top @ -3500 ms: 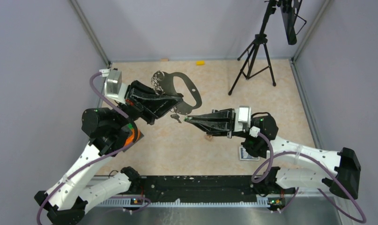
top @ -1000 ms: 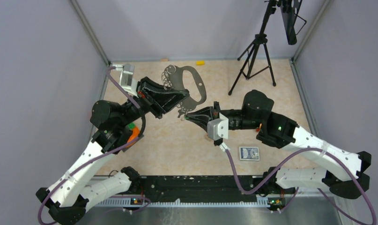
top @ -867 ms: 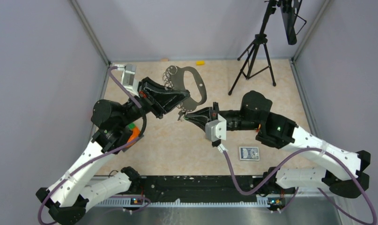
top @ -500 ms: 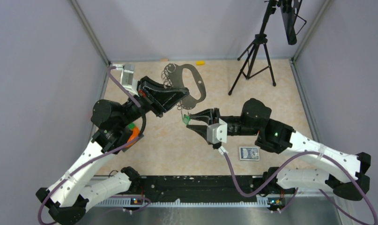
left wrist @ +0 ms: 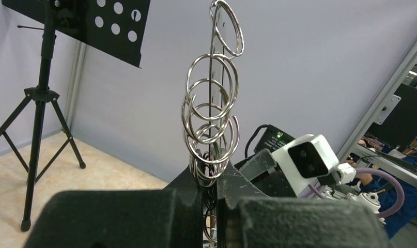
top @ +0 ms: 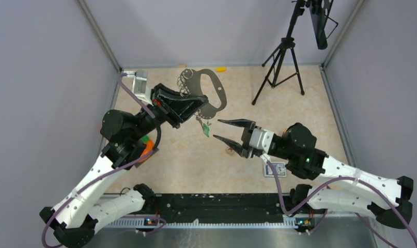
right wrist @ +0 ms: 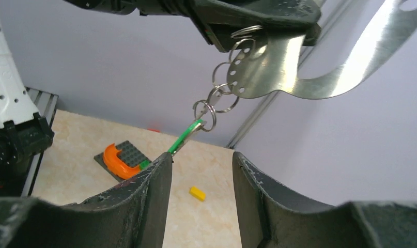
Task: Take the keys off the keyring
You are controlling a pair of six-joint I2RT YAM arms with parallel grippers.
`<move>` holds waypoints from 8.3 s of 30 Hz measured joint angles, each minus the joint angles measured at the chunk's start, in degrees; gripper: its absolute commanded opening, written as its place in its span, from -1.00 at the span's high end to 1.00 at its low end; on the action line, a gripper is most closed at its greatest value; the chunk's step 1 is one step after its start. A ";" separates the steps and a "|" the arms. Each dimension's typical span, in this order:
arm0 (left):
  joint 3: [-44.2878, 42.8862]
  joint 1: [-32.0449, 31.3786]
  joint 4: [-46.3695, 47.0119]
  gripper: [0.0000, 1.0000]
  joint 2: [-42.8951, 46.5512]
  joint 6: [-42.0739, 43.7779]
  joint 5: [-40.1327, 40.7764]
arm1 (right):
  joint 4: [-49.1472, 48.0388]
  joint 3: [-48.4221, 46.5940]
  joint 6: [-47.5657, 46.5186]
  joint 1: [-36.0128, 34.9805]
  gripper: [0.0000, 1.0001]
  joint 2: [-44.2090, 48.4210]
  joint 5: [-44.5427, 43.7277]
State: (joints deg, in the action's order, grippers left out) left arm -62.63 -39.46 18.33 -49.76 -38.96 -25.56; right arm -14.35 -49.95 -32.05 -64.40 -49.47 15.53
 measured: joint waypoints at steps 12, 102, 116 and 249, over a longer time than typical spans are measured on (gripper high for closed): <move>0.02 0.00 0.04 0.98 0.00 0.17 3.48 | -23.93 5.09 25.99 0.00 0.43 -0.90 -4.52; 0.50 -0.02 -0.70 1.00 -0.61 0.28 7.91 | -36.33 9.86 22.12 -0.09 1.00 -7.48 -3.63; 0.50 -0.02 -2.58 1.00 -1.16 -0.37 6.36 | -24.94 6.34 -2.95 -0.09 1.00 -7.41 5.33; 38.07 1.88 -14.32 -0.33 -14.71 5.18 21.84 | 30.18 16.44 70.64 8.33 0.02 -9.01 -42.71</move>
State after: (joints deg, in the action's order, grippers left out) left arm -24.56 -37.58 4.01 -64.47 -33.78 -3.73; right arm 15.84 -33.52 38.59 -56.07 -58.48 -27.18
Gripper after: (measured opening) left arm 0.512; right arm 0.479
